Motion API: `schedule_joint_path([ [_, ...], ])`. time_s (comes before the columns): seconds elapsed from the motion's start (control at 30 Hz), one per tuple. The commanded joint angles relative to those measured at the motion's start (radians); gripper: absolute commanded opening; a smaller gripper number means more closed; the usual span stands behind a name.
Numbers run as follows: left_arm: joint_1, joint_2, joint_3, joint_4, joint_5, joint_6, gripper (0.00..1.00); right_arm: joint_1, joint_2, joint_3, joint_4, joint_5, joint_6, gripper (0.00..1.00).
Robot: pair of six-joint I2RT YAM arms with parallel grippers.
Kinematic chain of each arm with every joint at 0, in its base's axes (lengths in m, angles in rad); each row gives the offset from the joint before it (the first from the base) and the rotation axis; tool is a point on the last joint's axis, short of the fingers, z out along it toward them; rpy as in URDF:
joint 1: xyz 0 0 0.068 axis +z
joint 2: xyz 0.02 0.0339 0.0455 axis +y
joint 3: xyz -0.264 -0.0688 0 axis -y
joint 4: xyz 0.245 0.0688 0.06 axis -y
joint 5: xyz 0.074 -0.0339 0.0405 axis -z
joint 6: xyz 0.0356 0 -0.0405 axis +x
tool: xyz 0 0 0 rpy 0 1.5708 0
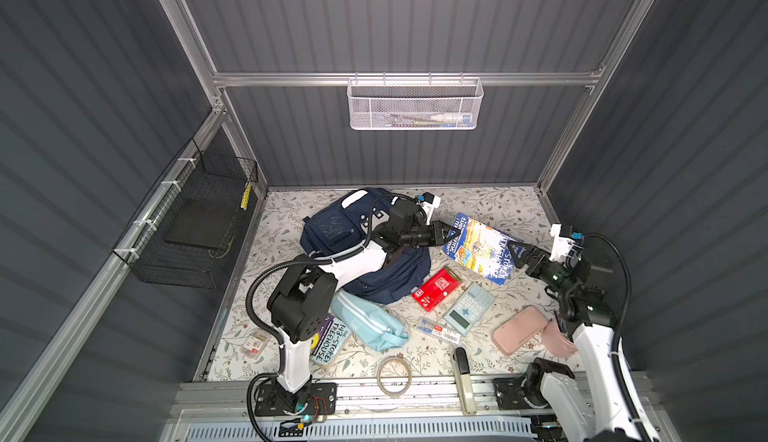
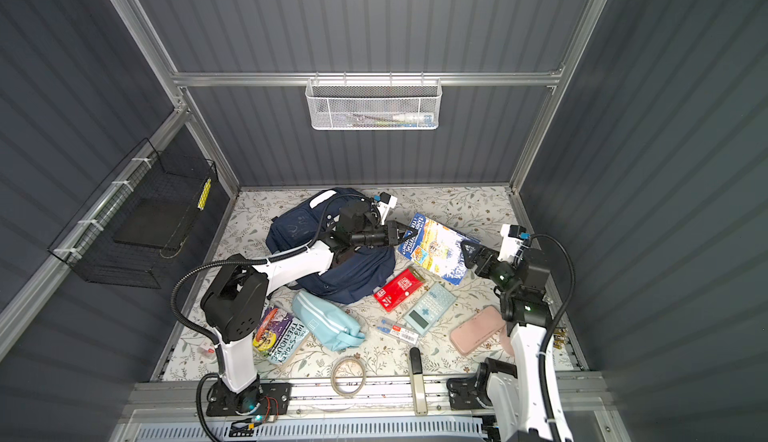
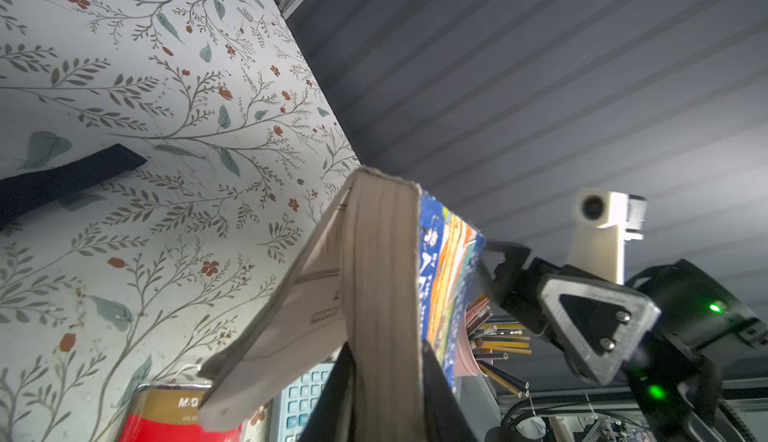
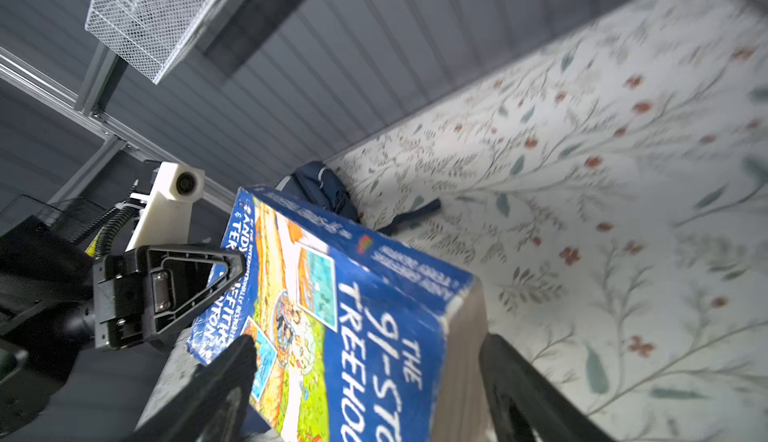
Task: Pack the student bag
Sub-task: 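Lift the blue Treehouse book upright with both grippers toward the open backpack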
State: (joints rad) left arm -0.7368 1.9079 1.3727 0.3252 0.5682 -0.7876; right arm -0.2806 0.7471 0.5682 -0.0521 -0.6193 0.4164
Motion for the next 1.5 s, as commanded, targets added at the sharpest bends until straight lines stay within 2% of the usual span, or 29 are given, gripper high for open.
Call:
schedule_joint_path([
  [0.0, 0.008, -0.078, -0.003, -0.007, 0.018, 0.031, 0.00, -0.022, 0.015, -0.020, 0.013, 0.042, -0.038, 0.90],
  [0.13, 0.011, -0.136, -0.022, -0.008, 0.022, 0.033, 0.00, -0.022, 0.129, 0.016, 0.076, -0.155, -0.015, 0.92],
  [0.33, 0.037, -0.180, -0.075, 0.043, 0.028, -0.003, 0.00, -0.020, 0.217, -0.010, 0.246, -0.346, 0.069, 0.92],
  [0.43, 0.045, -0.177, -0.089, 0.109, 0.055, -0.051, 0.00, 0.011, 0.264, -0.016, 0.309, -0.405, 0.090, 0.92],
  [0.6, 0.048, -0.185, -0.101, 0.150, 0.072, -0.091, 0.00, 0.115, 0.365, 0.008, 0.316, -0.411, 0.041, 0.87],
  [0.7, 0.048, -0.188, -0.112, 0.143, 0.066, -0.079, 0.00, 0.144, 0.402, -0.010, 0.415, -0.453, 0.096, 0.75],
  [0.73, 0.048, -0.188, -0.116, 0.141, 0.060, -0.075, 0.00, 0.147, 0.395, -0.022, 0.452, -0.455, 0.124, 0.67],
  [0.8, 0.052, -0.188, -0.121, 0.119, 0.045, -0.058, 0.00, 0.147, 0.381, -0.036, 0.469, -0.447, 0.141, 0.51],
  [0.87, 0.055, -0.190, -0.123, 0.076, 0.021, -0.025, 0.00, 0.147, 0.379, -0.049, 0.457, -0.421, 0.148, 0.26],
  [0.97, 0.055, -0.186, -0.127, 0.050, 0.013, -0.005, 0.00, 0.147, 0.345, -0.057, 0.449, -0.423, 0.161, 0.11],
  [1.03, 0.060, -0.179, -0.125, 0.021, 0.013, 0.005, 0.00, 0.147, 0.338, -0.058, 0.448, -0.421, 0.172, 0.04],
  [1.07, 0.066, -0.183, -0.125, -0.005, 0.015, 0.022, 0.05, 0.147, 0.330, -0.061, 0.443, -0.412, 0.177, 0.01],
  [1.1, 0.076, -0.194, -0.129, -0.041, 0.004, 0.048, 0.19, 0.147, 0.321, -0.061, 0.434, -0.406, 0.181, 0.00],
  [1.17, 0.108, -0.242, -0.135, -0.172, -0.066, 0.127, 0.62, 0.147, 0.296, -0.061, 0.411, -0.368, 0.205, 0.00],
  [1.2, 0.120, -0.263, -0.127, -0.242, -0.093, 0.177, 0.77, 0.148, 0.285, -0.063, 0.410, -0.358, 0.223, 0.00],
  [1.23, 0.129, -0.283, -0.104, -0.342, -0.150, 0.250, 0.84, 0.147, 0.277, -0.064, 0.405, -0.351, 0.245, 0.00],
  [1.27, 0.129, -0.304, -0.076, -0.474, -0.258, 0.342, 0.87, 0.150, 0.269, -0.066, 0.400, -0.346, 0.267, 0.00],
  [1.33, 0.129, -0.332, -0.075, -0.618, -0.425, 0.443, 0.89, 0.149, 0.259, -0.069, 0.398, -0.355, 0.293, 0.00],
  [1.4, 0.141, -0.358, -0.126, -0.645, -0.514, 0.495, 0.90, 0.151, 0.247, -0.076, 0.399, -0.357, 0.306, 0.00],
  [1.47, 0.140, -0.343, -0.152, -0.670, -0.549, 0.606, 0.85, 0.150, 0.237, -0.079, 0.389, -0.352, 0.320, 0.00],
])
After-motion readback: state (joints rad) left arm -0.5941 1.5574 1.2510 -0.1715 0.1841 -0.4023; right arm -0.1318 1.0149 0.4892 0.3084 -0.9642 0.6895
